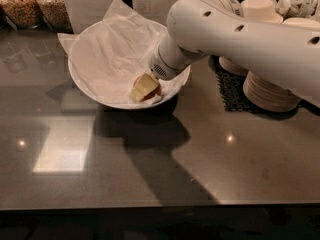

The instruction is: Pick apple from white bowl

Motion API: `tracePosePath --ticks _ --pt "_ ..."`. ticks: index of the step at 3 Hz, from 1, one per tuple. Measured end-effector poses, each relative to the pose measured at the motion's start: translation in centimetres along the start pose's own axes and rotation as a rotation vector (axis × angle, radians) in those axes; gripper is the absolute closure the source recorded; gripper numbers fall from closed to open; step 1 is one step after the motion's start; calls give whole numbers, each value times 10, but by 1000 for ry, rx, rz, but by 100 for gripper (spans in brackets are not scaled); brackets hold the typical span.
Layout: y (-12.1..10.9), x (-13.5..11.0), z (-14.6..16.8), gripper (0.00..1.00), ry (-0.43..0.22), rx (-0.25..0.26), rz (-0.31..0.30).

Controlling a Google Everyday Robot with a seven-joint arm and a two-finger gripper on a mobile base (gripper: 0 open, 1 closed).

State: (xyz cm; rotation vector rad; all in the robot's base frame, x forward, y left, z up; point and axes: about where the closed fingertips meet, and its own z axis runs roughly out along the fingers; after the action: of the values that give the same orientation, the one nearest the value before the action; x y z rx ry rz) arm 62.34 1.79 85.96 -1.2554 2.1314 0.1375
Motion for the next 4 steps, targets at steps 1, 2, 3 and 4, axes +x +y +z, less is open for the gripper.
tracePosePath --ticks 1,2,3,4 --pt "0 0 0 42 0 0 0" --pt "0 0 0 65 0 0 0" --pt "-9 -10 -11 89 -6 29 -7" --pt "-33 -27 -32 100 -15 81 -1"
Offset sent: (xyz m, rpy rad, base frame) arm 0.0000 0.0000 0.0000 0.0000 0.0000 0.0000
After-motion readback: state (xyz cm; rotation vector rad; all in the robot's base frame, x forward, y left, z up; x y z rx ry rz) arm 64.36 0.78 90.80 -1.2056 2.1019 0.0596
